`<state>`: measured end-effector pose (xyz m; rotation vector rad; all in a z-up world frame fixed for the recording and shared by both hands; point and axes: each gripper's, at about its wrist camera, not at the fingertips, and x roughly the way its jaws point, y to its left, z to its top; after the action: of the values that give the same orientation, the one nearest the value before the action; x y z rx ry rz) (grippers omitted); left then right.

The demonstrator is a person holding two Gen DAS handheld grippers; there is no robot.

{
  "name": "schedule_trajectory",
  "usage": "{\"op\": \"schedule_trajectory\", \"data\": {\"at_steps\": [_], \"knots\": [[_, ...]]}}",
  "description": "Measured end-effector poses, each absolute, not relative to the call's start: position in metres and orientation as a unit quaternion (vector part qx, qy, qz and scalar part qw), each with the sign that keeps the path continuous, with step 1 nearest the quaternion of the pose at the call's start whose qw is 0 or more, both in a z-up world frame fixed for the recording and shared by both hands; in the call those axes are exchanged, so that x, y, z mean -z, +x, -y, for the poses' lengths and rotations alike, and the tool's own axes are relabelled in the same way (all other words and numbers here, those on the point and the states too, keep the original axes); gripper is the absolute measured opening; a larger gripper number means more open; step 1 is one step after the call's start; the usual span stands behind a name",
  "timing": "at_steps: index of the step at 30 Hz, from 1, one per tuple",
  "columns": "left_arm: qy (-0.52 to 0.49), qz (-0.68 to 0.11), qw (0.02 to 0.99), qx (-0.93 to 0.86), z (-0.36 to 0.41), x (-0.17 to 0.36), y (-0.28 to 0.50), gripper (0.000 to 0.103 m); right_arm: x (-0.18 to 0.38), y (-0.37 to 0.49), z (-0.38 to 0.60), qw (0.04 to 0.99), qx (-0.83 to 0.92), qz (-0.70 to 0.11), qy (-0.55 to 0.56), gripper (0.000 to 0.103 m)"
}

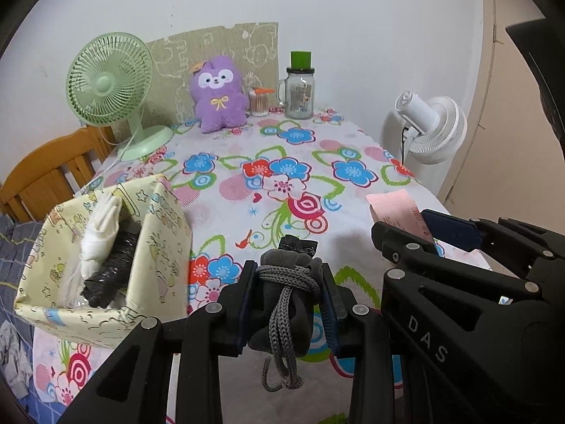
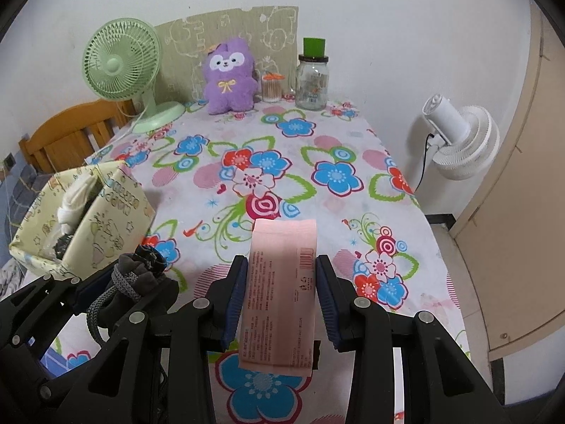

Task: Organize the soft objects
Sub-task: 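Lift the grey pouch and pink packet and carry them toward the box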

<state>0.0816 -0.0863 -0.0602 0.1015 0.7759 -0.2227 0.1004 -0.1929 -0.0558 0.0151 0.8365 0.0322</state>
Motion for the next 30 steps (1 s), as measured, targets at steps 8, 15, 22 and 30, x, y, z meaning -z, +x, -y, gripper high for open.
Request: {"op": "schedule_trajectory", "data": {"at_steps": [8, 15, 22, 30], "knots": [[0.055, -0.360, 0.925, 0.109, 0.080, 0.043, 0.075, 0.033, 0.035, 0.091, 0.186, 0.921, -0.015, -0.389, 0.000, 0.042], [0.060, -0.350, 0.928, 0.109, 0.072, 0.031, 0.072, 0.033, 0.020, 0.088, 0.177, 0.925, -0.023, -0.378, -0.002, 0.042], [0.060, -0.342, 0.933, 0.098, 0.059, 0.021, 0.073, 0.033, 0.006, 0.090, 0.165, 0.929, -0.031, -0.368, 0.001, 0.042], [0.056, -0.335, 0.937, 0.086, 0.038, 0.013, 0.078, 0.033, -0.005, 0.093, 0.147, 0.933, -0.047, -0.358, 0.004, 0.042]]}}
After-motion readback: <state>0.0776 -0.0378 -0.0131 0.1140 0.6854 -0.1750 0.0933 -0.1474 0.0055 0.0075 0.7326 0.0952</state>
